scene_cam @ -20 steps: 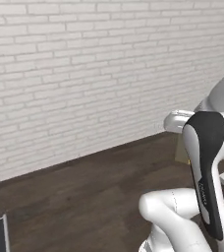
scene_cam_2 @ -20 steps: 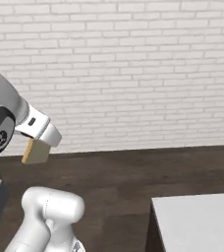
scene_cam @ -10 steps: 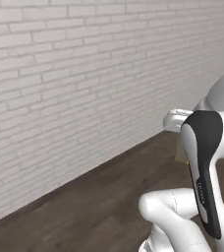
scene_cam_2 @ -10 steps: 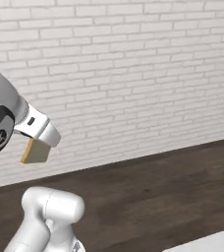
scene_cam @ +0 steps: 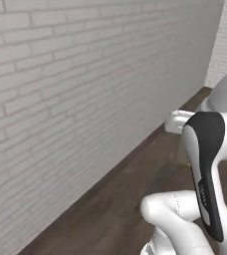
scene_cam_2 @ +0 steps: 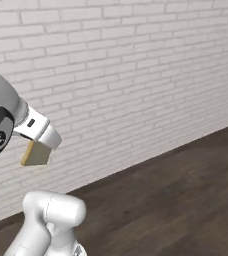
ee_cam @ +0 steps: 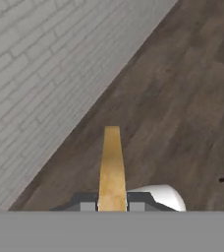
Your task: Start the toaster. Once the lever pops up, take the bread to the plate on the dining counter.
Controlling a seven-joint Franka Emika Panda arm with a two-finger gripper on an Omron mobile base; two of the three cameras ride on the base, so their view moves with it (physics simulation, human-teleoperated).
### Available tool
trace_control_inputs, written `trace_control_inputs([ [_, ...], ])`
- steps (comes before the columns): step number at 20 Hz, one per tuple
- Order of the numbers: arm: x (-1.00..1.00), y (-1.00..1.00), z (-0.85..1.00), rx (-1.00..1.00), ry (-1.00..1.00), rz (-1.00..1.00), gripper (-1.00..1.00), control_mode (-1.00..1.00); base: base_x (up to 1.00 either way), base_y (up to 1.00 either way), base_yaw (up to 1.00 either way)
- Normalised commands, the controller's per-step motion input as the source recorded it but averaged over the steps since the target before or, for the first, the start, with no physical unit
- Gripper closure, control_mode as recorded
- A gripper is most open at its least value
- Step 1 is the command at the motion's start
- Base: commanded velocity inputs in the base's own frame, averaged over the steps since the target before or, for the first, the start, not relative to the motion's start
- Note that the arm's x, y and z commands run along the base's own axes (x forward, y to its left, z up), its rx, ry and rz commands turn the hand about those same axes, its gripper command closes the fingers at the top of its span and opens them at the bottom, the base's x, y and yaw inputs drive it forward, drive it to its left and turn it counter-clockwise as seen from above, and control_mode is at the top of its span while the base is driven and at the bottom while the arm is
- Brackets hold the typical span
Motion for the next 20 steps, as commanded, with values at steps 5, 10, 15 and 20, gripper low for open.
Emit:
trace_control_inputs([
  [5,0.00,0.00,0.00,0.00,0.00,0.00,1.00,1.00,0.98,0.01,-0.51],
  [10,0.00,0.00,0.00,0.00,0.00,0.00,1.00,1.00,0.89,0.03,-0.55],
  [15,0.00,0.00,0.00,0.00,0.00,0.00,1.00,1.00,0.82,0.05,-0.57],
  [20,0.00,0.00,0.00,0.00,0.00,0.00,1.00,1.00,0.79,0.06,-0.59],
])
